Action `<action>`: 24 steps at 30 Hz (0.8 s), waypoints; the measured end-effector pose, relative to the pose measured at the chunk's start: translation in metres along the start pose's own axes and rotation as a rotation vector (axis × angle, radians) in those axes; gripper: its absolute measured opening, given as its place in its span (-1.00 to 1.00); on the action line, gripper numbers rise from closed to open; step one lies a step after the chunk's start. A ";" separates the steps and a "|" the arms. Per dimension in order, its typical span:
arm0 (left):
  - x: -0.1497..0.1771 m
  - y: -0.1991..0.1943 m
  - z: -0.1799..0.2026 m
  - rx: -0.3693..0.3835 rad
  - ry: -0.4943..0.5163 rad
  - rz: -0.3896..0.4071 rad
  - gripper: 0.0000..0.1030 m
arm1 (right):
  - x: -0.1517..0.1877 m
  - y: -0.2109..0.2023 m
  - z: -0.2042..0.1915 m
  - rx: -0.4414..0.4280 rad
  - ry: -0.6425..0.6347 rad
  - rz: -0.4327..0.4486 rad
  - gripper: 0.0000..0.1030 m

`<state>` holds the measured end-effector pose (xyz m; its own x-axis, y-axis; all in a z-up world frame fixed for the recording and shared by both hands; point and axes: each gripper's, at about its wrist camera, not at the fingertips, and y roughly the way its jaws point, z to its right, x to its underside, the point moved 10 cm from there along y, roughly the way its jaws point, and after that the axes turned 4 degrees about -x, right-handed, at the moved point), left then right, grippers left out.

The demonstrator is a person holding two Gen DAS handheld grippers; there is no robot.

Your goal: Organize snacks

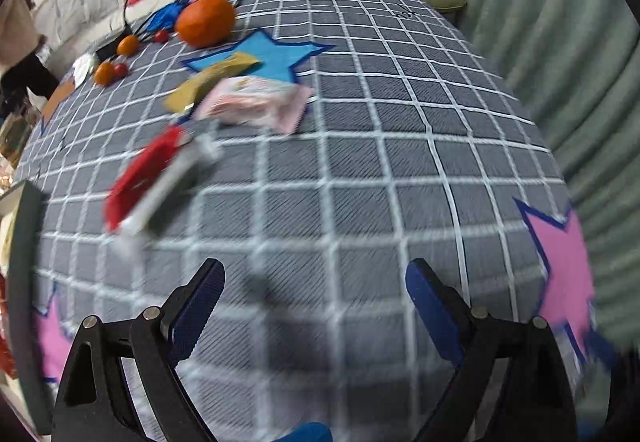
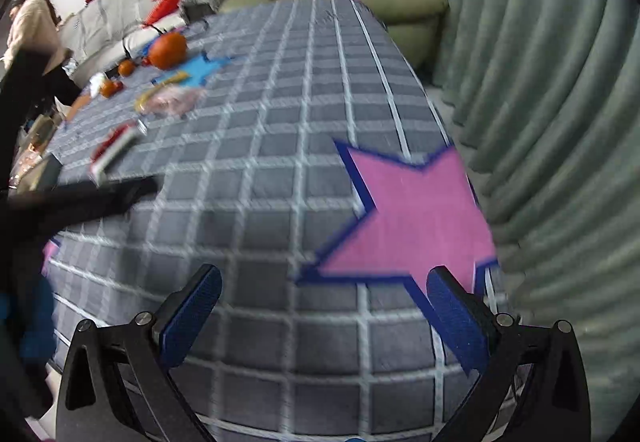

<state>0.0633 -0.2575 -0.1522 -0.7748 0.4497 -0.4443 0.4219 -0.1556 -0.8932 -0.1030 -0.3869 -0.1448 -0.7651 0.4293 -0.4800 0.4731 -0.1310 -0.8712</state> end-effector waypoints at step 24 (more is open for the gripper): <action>-0.020 0.021 0.019 0.014 -0.037 0.138 1.00 | 0.014 0.018 -0.011 0.047 -0.072 0.138 1.00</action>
<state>0.0786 -0.2867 -0.1636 -0.7267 0.3908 -0.5650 0.5192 -0.2261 -0.8242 -0.1001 -0.3732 -0.1661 -0.7245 0.3390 -0.6002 0.5564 -0.2265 -0.7995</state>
